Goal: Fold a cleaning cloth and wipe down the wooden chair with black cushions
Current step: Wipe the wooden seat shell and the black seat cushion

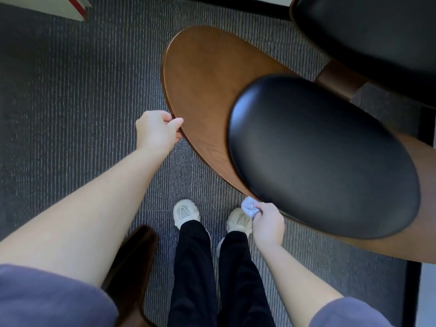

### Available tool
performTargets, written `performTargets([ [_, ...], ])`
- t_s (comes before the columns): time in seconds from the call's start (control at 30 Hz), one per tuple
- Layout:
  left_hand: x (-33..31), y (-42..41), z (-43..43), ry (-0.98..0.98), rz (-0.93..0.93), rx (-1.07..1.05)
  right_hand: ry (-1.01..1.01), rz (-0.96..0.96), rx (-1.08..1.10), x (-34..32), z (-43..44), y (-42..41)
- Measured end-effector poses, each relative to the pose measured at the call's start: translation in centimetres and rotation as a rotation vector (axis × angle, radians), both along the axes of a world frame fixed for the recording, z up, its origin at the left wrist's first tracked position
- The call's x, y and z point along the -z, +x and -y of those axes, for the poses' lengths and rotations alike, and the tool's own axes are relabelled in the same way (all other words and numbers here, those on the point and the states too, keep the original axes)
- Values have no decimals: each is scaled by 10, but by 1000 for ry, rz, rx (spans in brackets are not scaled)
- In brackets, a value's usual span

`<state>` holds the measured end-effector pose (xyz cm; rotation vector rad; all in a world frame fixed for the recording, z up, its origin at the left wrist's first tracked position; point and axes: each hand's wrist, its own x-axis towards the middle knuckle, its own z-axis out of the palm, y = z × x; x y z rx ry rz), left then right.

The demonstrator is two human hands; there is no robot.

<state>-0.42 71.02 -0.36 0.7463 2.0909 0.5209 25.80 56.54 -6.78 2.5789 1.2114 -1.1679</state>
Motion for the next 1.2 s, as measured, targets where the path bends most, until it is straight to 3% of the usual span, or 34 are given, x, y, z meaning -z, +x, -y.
performTargets([
  [0.2, 0, 0, -1, 2, 1, -2, 144, -151, -65, -9, -17, -41],
  [0.4, -2, -1, -2, -8, 3, 3, 323, -110, 0, -25, -14, -9],
  [0.67, -2, -2, -2, 4, -1, 31, 287, -156, -149, -5, -46, -44],
  [0.83, -3, -3, -3, 6, 10, 36, 210, -56, -279, -5, -40, -23],
  [1.2, -2, -5, -2, 3, -5, 52, 113, -23, -263, -2, -36, -15],
])
